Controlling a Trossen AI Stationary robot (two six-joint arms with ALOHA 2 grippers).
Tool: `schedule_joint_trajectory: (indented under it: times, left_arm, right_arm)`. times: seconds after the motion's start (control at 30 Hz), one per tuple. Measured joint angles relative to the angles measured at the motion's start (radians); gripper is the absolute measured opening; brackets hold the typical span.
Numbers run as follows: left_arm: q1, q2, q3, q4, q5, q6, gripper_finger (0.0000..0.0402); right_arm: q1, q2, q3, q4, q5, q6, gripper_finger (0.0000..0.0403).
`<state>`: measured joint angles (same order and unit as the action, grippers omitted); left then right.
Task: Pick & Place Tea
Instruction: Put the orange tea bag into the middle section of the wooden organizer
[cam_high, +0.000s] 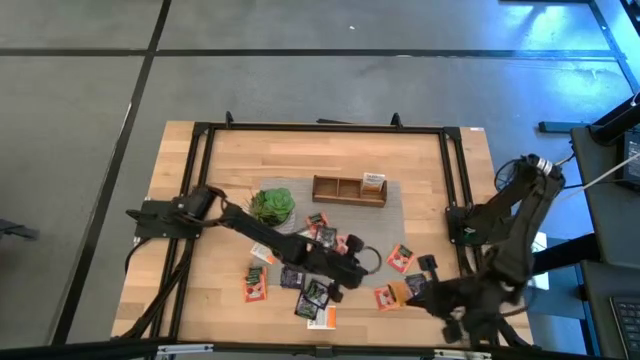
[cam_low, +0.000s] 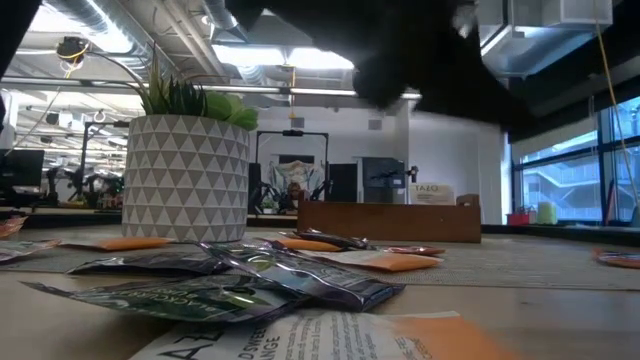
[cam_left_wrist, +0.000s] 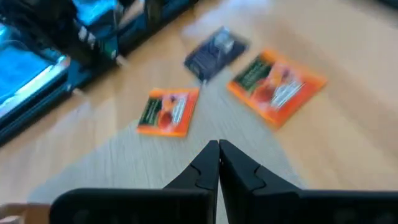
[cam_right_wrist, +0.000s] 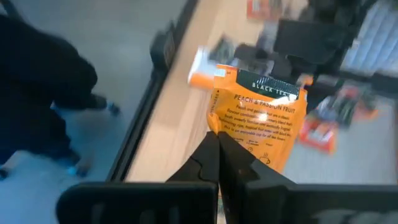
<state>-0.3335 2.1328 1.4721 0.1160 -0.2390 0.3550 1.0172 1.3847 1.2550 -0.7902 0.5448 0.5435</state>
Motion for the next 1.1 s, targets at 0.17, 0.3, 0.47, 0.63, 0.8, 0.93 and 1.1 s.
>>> schedule_joint_trajectory:
  times: [0.17,0.3,0.47,0.63,0.8,0.93,1.1]
  left_arm:
    - [0.003,-0.095,-0.186,0.299,0.084,-0.038,0.0007]
    - [-0.001,-0.104,-0.271,0.508,0.086,-0.039,0.0007]
    - [-0.007,-0.107,-0.289,0.569,0.141,-0.063,0.0014]
    - [-0.009,-0.107,-0.281,0.59,0.193,-0.123,0.0027]
    - [-0.008,-0.106,-0.279,0.66,0.189,-0.216,0.005]
    - [-0.008,-0.106,-0.278,0.702,0.189,-0.237,0.0076]
    - [-0.011,-0.106,-0.278,0.701,0.189,-0.241,0.0118]
  right_arm:
    - [0.012,-0.105,-0.152,0.305,0.037,-0.179,0.0]
    - [-0.048,-0.173,-0.326,0.671,-0.129,-0.423,0.0]
    - [-0.147,-0.234,-0.521,1.057,-0.413,-0.603,0.0]
    - [-0.238,-0.24,-0.641,1.32,-0.635,-0.712,0.0]
    - [-0.312,-0.239,-0.695,1.415,-0.653,-0.787,0.0]
    - [-0.346,-0.223,-0.709,1.475,-0.66,-0.791,0.0]
    - [-0.355,-0.189,-0.709,1.495,-0.68,-0.791,0.0001]
